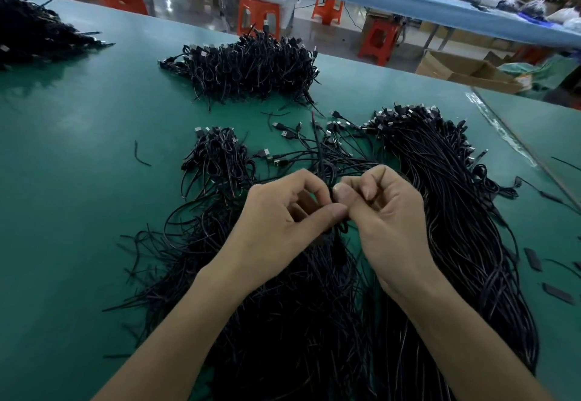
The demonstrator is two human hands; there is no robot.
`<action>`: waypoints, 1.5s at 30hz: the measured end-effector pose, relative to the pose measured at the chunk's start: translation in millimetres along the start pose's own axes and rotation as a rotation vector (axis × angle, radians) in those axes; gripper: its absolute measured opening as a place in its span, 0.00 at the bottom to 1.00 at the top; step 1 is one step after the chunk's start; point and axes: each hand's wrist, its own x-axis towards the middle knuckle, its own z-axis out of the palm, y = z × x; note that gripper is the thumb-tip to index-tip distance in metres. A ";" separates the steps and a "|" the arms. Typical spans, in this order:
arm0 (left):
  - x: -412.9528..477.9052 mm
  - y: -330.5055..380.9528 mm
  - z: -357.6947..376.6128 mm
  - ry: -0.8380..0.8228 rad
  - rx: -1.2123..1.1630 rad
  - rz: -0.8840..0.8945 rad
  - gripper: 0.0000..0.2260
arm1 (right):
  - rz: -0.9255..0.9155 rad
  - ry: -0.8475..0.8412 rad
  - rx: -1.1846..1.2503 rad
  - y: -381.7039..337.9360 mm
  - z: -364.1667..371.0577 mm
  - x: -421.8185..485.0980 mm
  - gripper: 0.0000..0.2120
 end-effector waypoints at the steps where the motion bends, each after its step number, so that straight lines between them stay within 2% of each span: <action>1: 0.7 -0.9 0.0 0.004 -0.019 -0.027 0.10 | -0.011 -0.006 -0.007 1.1 0.1 -0.9 0.19; 4: 1.9 -1.2 -4.1 0.054 -0.020 -0.110 0.16 | -0.034 -0.011 -0.041 2.6 -0.6 -2.8 0.19; 8: 1.9 -2.7 -3.3 0.155 0.111 -0.206 0.14 | -0.031 -0.042 -0.015 2.0 -0.7 -1.9 0.19; 14: 5.5 0.9 -6.0 0.005 -0.322 -0.356 0.05 | 0.060 -0.085 0.026 8.3 -2.7 -1.9 0.20; 17: 5.8 5.0 -7.1 0.060 -0.400 -0.382 0.10 | 0.121 -0.104 -0.010 13.7 -7.2 -2.7 0.22; 21: 4.5 8.4 -2.5 0.042 -0.125 -0.323 0.17 | -0.001 -0.155 -0.163 15.7 -4.3 -9.1 0.22; 23: 3.4 8.9 -0.2 0.021 -0.098 -0.325 0.20 | -0.065 -0.168 -0.154 13.7 -1.3 -11.3 0.21; 27: 2.5 14.1 0.4 0.003 -0.337 -0.407 0.35 | -0.151 -0.093 -0.216 6.4 1.9 -13.3 0.18; 31: 2.8 14.0 -4.6 -0.038 -0.538 -0.396 0.42 | -0.229 -0.012 -0.363 0.5 2.2 -15.1 0.17; 33: 2.8 17.2 -4.7 -0.006 -0.586 -0.338 0.38 | -0.227 -0.002 -0.352 -1.3 2.8 -14.5 0.18; 37: 1.9 16.7 1.2 0.103 -0.278 -0.113 0.09 | -0.139 -0.021 -0.247 1.3 4.2 -10.4 0.17; 40: 0.1 6.9 2.0 0.128 -0.123 -0.024 0.09 | 0.040 -0.096 -0.049 8.6 0.2 -1.8 0.17; 42: 1.0 -1.1 1.9 0.137 -0.042 -0.013 0.10 | 0.172 -0.159 -0.009 15.0 -8.4 8.3 0.14; 45: 9.2 -17.2 -0.2 0.221 0.115 -0.057 0.14 | 0.297 -0.163 -0.290 26.6 -28.3 30.5 0.06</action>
